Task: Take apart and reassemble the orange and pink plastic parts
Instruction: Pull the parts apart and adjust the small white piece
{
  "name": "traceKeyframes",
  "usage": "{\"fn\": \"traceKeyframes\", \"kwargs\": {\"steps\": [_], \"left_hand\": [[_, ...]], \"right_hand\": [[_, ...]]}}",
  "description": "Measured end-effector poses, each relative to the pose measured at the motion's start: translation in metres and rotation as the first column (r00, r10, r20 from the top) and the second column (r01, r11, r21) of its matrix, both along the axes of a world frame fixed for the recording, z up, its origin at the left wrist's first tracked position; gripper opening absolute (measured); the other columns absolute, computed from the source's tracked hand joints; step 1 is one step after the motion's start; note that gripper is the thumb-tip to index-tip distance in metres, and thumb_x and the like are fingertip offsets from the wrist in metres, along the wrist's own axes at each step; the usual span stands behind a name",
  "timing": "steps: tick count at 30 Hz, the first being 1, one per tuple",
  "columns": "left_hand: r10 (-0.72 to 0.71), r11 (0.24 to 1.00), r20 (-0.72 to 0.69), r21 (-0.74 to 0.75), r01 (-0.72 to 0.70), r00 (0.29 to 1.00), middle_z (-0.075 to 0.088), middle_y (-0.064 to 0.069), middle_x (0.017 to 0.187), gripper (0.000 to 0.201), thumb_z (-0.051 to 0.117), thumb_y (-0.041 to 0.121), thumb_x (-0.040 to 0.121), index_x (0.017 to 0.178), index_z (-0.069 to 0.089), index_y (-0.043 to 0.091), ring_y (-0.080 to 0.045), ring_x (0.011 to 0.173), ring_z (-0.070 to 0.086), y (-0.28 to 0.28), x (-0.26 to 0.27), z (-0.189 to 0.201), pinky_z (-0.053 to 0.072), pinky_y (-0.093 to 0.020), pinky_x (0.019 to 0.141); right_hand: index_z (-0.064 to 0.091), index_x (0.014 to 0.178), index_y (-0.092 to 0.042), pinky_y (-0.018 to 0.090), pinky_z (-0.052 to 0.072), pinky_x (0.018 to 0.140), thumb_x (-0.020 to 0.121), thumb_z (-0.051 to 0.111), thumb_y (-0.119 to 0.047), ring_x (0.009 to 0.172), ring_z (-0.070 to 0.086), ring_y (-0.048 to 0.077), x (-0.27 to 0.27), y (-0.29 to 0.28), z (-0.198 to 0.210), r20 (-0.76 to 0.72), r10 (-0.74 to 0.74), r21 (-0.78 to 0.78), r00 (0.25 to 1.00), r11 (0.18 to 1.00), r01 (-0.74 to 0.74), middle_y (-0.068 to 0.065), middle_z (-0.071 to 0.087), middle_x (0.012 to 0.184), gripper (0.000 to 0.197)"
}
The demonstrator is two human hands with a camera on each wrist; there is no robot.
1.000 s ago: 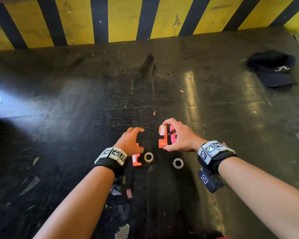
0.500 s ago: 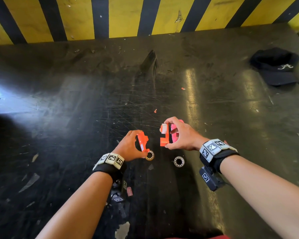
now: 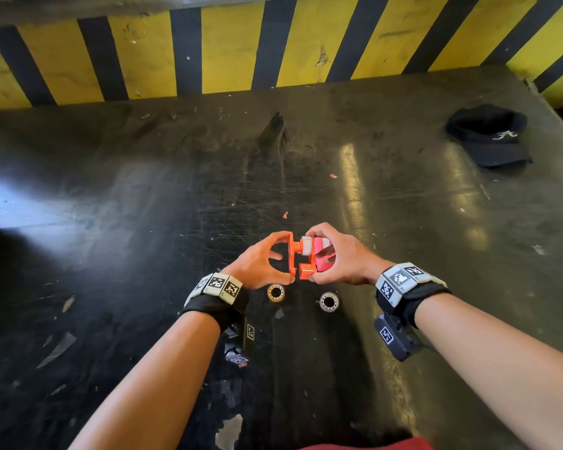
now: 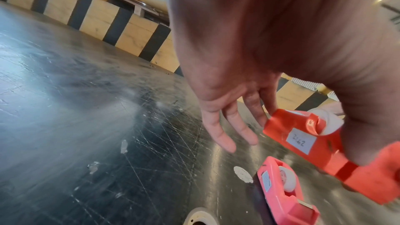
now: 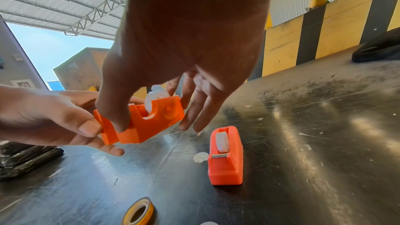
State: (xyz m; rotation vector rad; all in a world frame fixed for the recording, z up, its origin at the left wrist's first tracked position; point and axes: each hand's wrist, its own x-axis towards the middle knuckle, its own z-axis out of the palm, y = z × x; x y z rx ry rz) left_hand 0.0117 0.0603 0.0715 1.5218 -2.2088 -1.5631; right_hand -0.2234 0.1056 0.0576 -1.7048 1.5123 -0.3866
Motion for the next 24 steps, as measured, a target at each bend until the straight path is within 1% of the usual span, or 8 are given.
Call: {"fn": "traceKeyframes", "kwargs": {"steps": [2,5,8,11,16,19,21,24], "left_hand": [[-0.004,1.000,-0.013,0.017,0.004,1.000,0.042,0.006,0.157,0.098,0.087,0.019,0.076,0.156,0.031,0.033,-0.017,0.129,0.058,0.004,0.001,0.007,0.052,-0.042,0.104],[0.002,0.999,-0.045,0.049,0.000,0.999,0.040,0.005,0.159,0.098,0.086,0.016,0.077,0.156,0.031,0.033,-0.019,0.124,0.063,0.012,0.002,0.016,0.055,-0.046,0.103],[0.011,0.999,-0.069,0.051,-0.008,0.998,0.040,0.004,0.159,0.098,0.086,0.015,0.079,0.157,0.030,0.031,-0.019,0.119,0.067,0.020,0.002,0.022,0.057,-0.045,0.100],[-0.005,0.999,-0.057,0.039,0.007,0.998,0.041,0.005,0.158,0.098,0.085,0.017,0.079,0.158,0.029,0.031,-0.017,0.116,0.068,0.027,0.002,0.027,0.058,-0.045,0.099],[-0.022,1.000,-0.047,-0.003,0.022,0.999,0.044,0.007,0.157,0.098,0.085,0.016,0.077,0.157,0.031,0.032,-0.014,0.112,0.070,0.036,0.002,0.036,0.061,-0.043,0.095],[-0.021,1.000,-0.052,-0.001,0.021,0.998,0.044,0.006,0.157,0.098,0.086,0.015,0.077,0.157,0.031,0.032,-0.014,0.111,0.071,0.041,0.001,0.040,0.061,-0.044,0.096],[-0.022,1.000,-0.057,0.007,0.023,0.998,0.044,0.005,0.157,0.099,0.085,0.013,0.078,0.158,0.030,0.031,-0.016,0.112,0.071,0.044,0.000,0.043,0.060,-0.045,0.098],[-0.029,0.999,-0.061,0.012,0.030,0.998,0.044,0.003,0.158,0.100,0.085,0.012,0.078,0.158,0.028,0.030,-0.018,0.113,0.071,0.049,-0.002,0.047,0.058,-0.048,0.100]], "right_hand": [[0.043,0.127,-0.042,0.038,0.059,0.092,0.059,0.088,-0.048,0.107,0.066,0.019,-0.001,0.004,0.007,-0.008,0.014,0.001,1.000,1.000,-0.014,0.001,0.060,0.129,0.081],[0.044,0.129,-0.039,0.036,0.059,0.091,0.065,0.092,-0.040,0.107,0.067,0.020,-0.002,0.009,0.013,-0.008,0.021,0.004,1.000,1.000,-0.021,0.000,0.060,0.130,0.080],[0.043,0.129,-0.037,0.033,0.059,0.088,0.067,0.094,-0.036,0.107,0.067,0.020,-0.001,0.016,0.019,0.000,0.028,0.003,1.000,1.000,-0.028,0.001,0.060,0.130,0.079],[0.044,0.129,-0.036,0.030,0.058,0.086,0.069,0.094,-0.033,0.107,0.066,0.019,0.000,0.024,0.025,-0.001,0.029,-0.010,1.000,1.000,-0.029,0.000,0.060,0.129,0.078],[0.046,0.130,-0.036,0.035,0.060,0.088,0.067,0.093,-0.035,0.106,0.066,0.019,0.003,0.035,0.033,-0.010,0.020,-0.032,1.000,0.999,-0.020,-0.001,0.061,0.129,0.079],[0.046,0.132,-0.035,0.035,0.060,0.089,0.068,0.093,-0.033,0.107,0.066,0.019,0.003,0.039,0.036,-0.009,0.018,-0.034,1.000,0.999,-0.019,-0.002,0.061,0.129,0.080],[0.046,0.132,-0.035,0.033,0.059,0.088,0.068,0.093,-0.033,0.107,0.066,0.018,0.004,0.042,0.038,-0.007,0.019,-0.040,1.000,0.999,-0.019,-0.002,0.061,0.129,0.080],[0.046,0.132,-0.037,0.033,0.059,0.088,0.067,0.092,-0.037,0.107,0.066,0.016,0.006,0.045,0.040,-0.010,0.018,-0.049,1.000,0.999,-0.018,0.000,0.061,0.128,0.080]]}}
